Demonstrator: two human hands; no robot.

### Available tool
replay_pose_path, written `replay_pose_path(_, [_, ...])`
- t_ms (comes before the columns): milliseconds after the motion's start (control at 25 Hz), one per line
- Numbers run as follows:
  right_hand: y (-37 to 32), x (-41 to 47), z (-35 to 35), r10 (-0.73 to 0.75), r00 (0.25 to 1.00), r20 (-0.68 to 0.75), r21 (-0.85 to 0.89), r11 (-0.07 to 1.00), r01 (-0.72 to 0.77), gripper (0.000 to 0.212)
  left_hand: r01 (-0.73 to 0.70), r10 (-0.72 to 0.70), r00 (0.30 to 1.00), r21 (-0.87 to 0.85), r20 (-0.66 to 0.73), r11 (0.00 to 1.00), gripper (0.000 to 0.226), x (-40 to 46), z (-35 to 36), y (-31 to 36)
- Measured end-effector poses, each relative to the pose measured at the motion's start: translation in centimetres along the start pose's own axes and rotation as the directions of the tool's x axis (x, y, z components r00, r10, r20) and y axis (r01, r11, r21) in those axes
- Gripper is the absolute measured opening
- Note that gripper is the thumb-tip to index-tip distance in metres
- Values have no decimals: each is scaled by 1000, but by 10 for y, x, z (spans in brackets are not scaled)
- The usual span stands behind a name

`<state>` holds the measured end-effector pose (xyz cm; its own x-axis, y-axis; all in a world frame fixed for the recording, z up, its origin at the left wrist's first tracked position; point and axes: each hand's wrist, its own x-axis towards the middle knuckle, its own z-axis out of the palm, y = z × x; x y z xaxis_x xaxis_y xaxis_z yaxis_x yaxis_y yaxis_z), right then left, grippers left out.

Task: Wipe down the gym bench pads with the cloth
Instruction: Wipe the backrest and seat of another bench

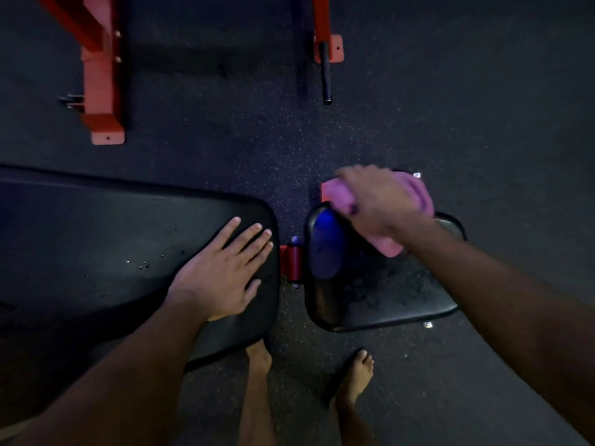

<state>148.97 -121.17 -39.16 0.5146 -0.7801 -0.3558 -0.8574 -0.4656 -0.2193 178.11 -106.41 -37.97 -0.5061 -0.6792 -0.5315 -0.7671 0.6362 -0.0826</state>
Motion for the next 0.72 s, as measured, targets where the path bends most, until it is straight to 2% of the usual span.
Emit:
replay_pose_path(40, [-24,12,8,-214,974,75,-26,976,216,62,-6,6,1000,-2,-11,1000,74,0,1,0])
replay_pose_path(80, [-38,24,19,-379,911,161,-94,913,396,66,-3,3,1000,1,-27,1000,74,1,3,0])
replay_pose_path(120, [-45,35,26,-450,855,258,-174,849,499,65,4,-3,999,9,-33,1000,74,2,2,0])
replay_pose_path(200, [-49,50,34,-449,812,373,-266,787,557,60,2,-2,1000,11,-17,1000,74,2,2,1])
replay_pose_path(280, [-55,38,47,-463,800,381,-282,766,578,52,-1,2,1000,40,-10,999,74,0,3,1])
replay_pose_path(400, [-79,-16,78,-633,682,365,-129,691,711,42,-8,8,1000,40,5,999,74,2,-2,-1])
replay_pose_path(520, [-97,-79,115,-673,559,483,-36,623,781,37,1,-1,1000,53,5,999,75,1,2,0])
replay_pose_path(600, [-96,-78,121,-681,485,548,-4,578,816,38,-3,3,1000,69,3,998,75,2,2,0])
replay_pose_path(640, [-91,-66,117,-688,478,547,-14,563,826,38,-8,8,1000,70,6,998,74,2,2,0])
replay_pose_path(680, [-85,-49,108,-683,505,528,-53,567,822,38,-10,9,1000,71,4,997,74,2,2,1])
replay_pose_path(720, [-78,-28,99,-672,573,470,-107,601,792,39,-7,7,1000,74,1,997,74,2,3,1])
